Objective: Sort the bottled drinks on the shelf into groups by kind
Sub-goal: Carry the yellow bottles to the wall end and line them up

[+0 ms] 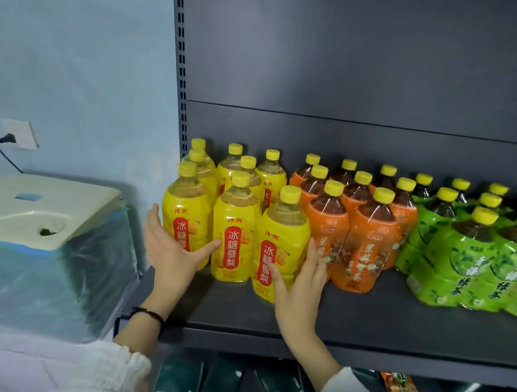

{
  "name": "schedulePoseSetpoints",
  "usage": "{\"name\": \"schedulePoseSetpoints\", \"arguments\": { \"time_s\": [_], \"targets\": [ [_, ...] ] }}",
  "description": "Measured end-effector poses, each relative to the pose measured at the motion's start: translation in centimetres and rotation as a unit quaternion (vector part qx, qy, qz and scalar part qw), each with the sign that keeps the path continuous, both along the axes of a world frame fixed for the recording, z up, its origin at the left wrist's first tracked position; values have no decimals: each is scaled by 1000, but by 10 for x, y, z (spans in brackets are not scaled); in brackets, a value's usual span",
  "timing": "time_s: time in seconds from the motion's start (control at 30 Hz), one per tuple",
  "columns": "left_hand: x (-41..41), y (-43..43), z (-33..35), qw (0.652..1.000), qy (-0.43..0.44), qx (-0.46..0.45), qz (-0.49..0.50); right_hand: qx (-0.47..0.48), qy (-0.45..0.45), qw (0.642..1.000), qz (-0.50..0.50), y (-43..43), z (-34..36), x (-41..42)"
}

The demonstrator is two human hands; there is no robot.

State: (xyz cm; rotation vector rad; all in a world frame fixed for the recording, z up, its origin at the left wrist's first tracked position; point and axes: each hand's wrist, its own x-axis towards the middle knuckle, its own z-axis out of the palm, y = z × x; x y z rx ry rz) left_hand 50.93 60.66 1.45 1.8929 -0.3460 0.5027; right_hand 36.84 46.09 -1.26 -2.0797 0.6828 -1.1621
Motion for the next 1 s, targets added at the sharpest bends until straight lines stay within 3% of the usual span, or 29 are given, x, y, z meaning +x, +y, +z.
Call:
{"name": "schedulePoseSetpoints", "arguments": {
  "time_s": [0.17, 0.37, 0.73, 0.93, 1.0],
  "targets": [
    [12, 4, 0, 994, 29, -56, -87, -11, 0, 999, -34, 10, 2, 9],
    [23, 10, 1, 992, 15, -72, -102, -74, 10, 991, -109, 10, 4, 24],
    [41, 30, -7, 988, 49, -69, -133, -86, 87, 987, -107, -6, 22, 53],
    [43, 41, 3, 969, 84, -135, -189, -99, -86, 991, -2, -24, 71, 38],
    [45, 42, 12, 960, 90, -164, -207, -117, -95, 987, 54, -34, 110, 50]
  ]
}}
